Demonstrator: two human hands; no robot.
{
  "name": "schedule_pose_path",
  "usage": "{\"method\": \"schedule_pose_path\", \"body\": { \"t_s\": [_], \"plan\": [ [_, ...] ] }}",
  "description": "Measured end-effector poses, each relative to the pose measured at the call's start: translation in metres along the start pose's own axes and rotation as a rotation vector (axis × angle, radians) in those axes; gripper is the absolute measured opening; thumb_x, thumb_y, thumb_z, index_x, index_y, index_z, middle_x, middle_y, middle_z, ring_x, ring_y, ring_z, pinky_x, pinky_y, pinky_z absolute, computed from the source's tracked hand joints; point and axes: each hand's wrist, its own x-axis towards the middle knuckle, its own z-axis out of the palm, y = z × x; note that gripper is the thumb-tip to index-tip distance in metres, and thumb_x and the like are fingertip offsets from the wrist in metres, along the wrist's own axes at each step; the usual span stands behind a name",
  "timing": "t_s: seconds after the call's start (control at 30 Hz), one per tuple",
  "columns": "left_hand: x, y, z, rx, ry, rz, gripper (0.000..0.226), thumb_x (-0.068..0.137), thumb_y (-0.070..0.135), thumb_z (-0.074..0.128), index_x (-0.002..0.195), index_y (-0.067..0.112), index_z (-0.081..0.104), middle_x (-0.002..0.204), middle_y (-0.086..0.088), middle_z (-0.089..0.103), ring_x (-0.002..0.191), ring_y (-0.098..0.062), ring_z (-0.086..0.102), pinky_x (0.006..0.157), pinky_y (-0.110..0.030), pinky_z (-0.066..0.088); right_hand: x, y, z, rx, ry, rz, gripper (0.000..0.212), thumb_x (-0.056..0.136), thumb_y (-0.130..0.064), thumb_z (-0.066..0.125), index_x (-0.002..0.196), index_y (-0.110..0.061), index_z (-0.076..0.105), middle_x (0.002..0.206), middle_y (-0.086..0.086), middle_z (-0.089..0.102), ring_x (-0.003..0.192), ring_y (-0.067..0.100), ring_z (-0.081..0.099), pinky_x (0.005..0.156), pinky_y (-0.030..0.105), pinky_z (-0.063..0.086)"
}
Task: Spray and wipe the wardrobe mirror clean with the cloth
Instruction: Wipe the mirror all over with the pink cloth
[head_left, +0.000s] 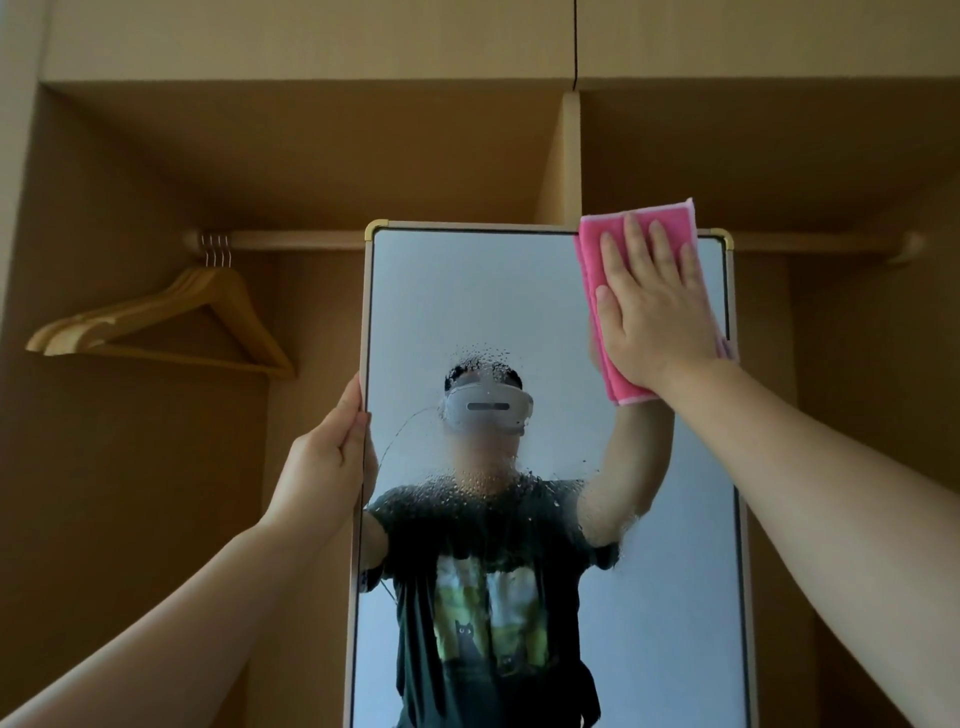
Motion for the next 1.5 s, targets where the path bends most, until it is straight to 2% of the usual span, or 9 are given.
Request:
{"method": "schedule_pose_path", "body": {
  "t_s": [0.27, 0.4, 0.47, 0.57, 0.83, 0.9, 1.1, 1.23, 1.5],
  "plan": [
    [0.001, -0.006, 0.002, 0.011, 0.026, 0.017, 0.042, 0.102, 0.013, 0.038, 0.142, 0.025, 0.041, 0.067, 0.052, 0.052, 0.071, 0.031, 0.050, 0.066, 0.009, 0.032, -0.011, -0.009, 0.002, 0.022, -0.001, -0.035, 0.059, 0.101, -0.041, 0.011, 0.154, -0.015, 0.017, 0.161, 0.010, 0.013, 0.149, 0.033, 0.010, 0.121, 0.050, 0.007],
    [0.003, -0.014, 0.003, 0.011, 0.057, 0.025, 0.041, 0.102, 0.016, 0.039, 0.142, 0.022, 0.044, 0.097, 0.052, 0.050, 0.091, 0.033, 0.046, 0.077, 0.009, 0.030, -0.023, -0.014, 0.004, 0.028, -0.009, -0.062, 0.059, 0.101, -0.041, 0.011, 0.154, -0.014, 0.019, 0.161, 0.011, 0.016, 0.148, 0.034, 0.012, 0.121, 0.051, 0.007],
    [0.004, -0.018, 0.006, 0.007, 0.052, -0.005, 0.041, 0.102, 0.019, 0.039, 0.142, 0.027, 0.043, 0.102, 0.050, 0.053, 0.099, 0.026, 0.049, 0.080, 0.006, 0.032, -0.031, -0.018, 0.005, 0.032, -0.022, -0.076, 0.059, 0.101, -0.040, 0.013, 0.153, -0.014, 0.020, 0.160, 0.012, 0.018, 0.148, 0.034, 0.013, 0.120, 0.052, 0.009],
    [0.002, -0.016, 0.004, -0.001, 0.086, -0.007, 0.042, 0.102, 0.016, 0.039, 0.133, 0.044, 0.041, 0.096, 0.036, 0.065, 0.089, 0.032, 0.048, 0.077, 0.008, 0.031, -0.044, -0.025, 0.007, 0.039, -0.038, -0.098, 0.059, 0.100, -0.040, 0.014, 0.153, -0.013, 0.022, 0.160, 0.012, 0.019, 0.148, 0.034, 0.014, 0.120, 0.053, 0.011],
    [0.000, -0.006, 0.001, 0.051, 0.044, -0.021, 0.043, 0.102, 0.018, 0.038, 0.145, 0.022, 0.040, 0.100, 0.040, 0.048, 0.089, 0.025, 0.052, 0.075, 0.011, 0.028, -0.089, -0.042, 0.015, 0.066, -0.052, -0.153, 0.057, 0.101, -0.039, 0.016, 0.152, -0.013, 0.022, 0.158, 0.014, 0.023, 0.147, 0.035, 0.017, 0.119, 0.055, 0.012],
    [0.000, -0.004, 0.001, 0.051, 0.039, -0.034, 0.043, 0.103, 0.018, 0.037, 0.145, 0.022, 0.039, 0.107, 0.035, 0.050, 0.085, 0.027, 0.051, 0.074, 0.011, 0.028, -0.101, -0.048, 0.018, 0.074, -0.057, -0.152, 0.057, 0.101, -0.038, 0.017, 0.152, -0.013, 0.020, 0.158, 0.013, 0.021, 0.147, 0.035, 0.017, 0.119, 0.055, 0.012],
    [-0.001, -0.001, 0.000, 0.082, 0.027, -0.027, 0.044, 0.103, 0.019, 0.036, 0.146, 0.029, 0.037, 0.112, 0.023, 0.054, 0.102, 0.003, 0.050, 0.074, 0.006, 0.028, -0.145, -0.072, 0.029, 0.113, -0.045, -0.178, 0.058, 0.097, -0.036, 0.030, 0.149, -0.011, 0.031, 0.156, 0.015, 0.029, 0.144, 0.037, 0.025, 0.117, 0.057, 0.016],
    [-0.001, -0.002, -0.001, 0.070, 0.023, -0.030, 0.044, 0.103, 0.020, 0.036, 0.146, 0.028, 0.038, 0.112, 0.021, 0.054, 0.104, 0.003, 0.050, 0.082, -0.001, 0.030, -0.162, -0.081, 0.034, 0.110, -0.060, -0.187, 0.057, 0.097, -0.035, 0.032, 0.148, -0.011, 0.034, 0.154, 0.015, 0.033, 0.143, 0.037, 0.028, 0.116, 0.057, 0.019],
    [-0.002, 0.002, -0.001, 0.071, 0.021, -0.036, 0.044, 0.103, 0.019, 0.035, 0.147, 0.026, 0.036, 0.110, 0.027, 0.053, 0.093, 0.011, 0.053, 0.072, 0.010, 0.030, -0.158, -0.076, 0.035, 0.100, -0.065, -0.237, 0.058, 0.096, -0.037, 0.032, 0.148, -0.011, 0.031, 0.155, 0.015, 0.030, 0.144, 0.038, 0.025, 0.116, 0.057, 0.018]
  ]
}}
